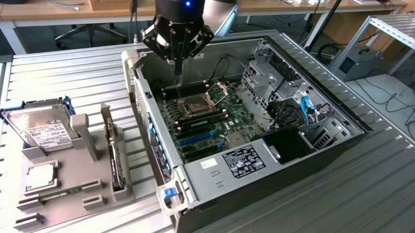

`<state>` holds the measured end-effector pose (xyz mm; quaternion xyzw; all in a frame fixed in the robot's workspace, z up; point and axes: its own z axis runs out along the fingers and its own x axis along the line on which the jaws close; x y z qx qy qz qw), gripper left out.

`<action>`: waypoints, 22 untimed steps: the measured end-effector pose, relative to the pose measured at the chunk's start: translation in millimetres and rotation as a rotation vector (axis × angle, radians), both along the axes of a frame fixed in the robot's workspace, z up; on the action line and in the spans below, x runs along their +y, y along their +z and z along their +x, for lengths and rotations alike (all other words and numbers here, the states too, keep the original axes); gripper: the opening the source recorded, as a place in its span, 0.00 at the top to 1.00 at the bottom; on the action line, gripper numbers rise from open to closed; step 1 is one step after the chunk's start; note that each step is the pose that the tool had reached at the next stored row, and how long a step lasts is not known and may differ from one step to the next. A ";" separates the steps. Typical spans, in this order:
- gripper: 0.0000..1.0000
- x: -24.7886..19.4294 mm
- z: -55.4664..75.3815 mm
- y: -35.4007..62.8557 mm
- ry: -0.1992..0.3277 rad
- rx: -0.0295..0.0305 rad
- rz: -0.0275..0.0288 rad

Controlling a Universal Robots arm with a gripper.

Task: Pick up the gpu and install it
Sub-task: 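Reach for the gpu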

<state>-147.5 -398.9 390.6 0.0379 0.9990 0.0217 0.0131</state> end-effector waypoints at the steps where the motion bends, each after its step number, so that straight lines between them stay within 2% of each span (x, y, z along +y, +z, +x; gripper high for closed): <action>1: 0.89 0.0 -0.2 -0.1 0.000 0.0000 0.0000; 22: 0.89 0.0 -3.8 -0.7 0.000 0.0000 0.0000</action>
